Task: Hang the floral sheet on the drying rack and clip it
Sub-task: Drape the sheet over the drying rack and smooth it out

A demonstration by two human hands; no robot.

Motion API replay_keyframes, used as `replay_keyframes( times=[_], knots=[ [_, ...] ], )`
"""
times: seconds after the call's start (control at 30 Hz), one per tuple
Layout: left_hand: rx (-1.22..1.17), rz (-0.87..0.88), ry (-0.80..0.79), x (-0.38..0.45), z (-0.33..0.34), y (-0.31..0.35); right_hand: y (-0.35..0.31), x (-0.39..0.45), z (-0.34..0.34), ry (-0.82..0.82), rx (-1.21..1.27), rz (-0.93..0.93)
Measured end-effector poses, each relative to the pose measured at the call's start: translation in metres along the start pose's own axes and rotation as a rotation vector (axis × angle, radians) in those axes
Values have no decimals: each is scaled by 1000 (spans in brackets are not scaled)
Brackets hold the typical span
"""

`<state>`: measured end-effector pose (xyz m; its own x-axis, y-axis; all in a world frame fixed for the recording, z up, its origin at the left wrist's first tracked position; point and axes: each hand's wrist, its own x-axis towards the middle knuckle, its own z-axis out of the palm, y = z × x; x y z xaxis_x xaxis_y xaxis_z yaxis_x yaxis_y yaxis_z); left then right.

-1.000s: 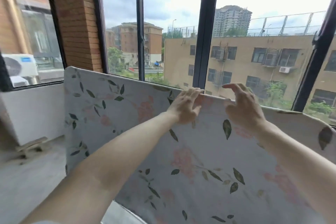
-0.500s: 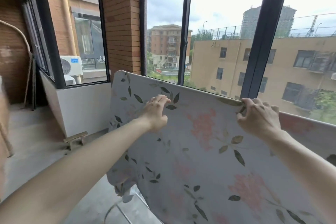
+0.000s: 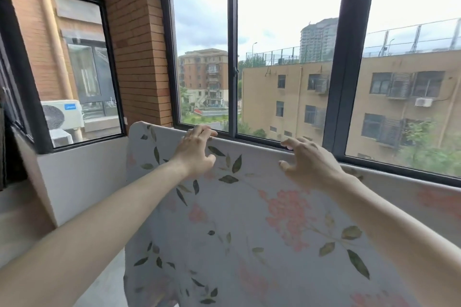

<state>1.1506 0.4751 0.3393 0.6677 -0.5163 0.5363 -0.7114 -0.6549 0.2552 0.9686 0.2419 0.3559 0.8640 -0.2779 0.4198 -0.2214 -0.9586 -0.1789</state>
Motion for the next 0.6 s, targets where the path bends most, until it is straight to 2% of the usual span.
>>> replay_keyframes(
  times=[0.07, 0.2, 0.33, 0.43, 0.5, 0.6],
  knots=[
    [11, 19, 11, 10, 3, -8, -1, 1, 8, -24, -72, 24],
    [-6, 33, -17, 38, 22, -44, 1, 8, 27, 94, -271, 82],
    [-14, 152, -52, 55, 30, -78, 2, 14, 29, 144, -267, 165],
    [-68, 181, -36, 66, 29, -91, 3, 11, 27, 158, -266, 244],
    [-138, 196, -45, 76, 31, -105, -9, 14, 31, 167, -211, 322],
    [-203, 228, -37, 82, 38, -111, -35, 24, 39, 165, -171, 331]
  ],
)
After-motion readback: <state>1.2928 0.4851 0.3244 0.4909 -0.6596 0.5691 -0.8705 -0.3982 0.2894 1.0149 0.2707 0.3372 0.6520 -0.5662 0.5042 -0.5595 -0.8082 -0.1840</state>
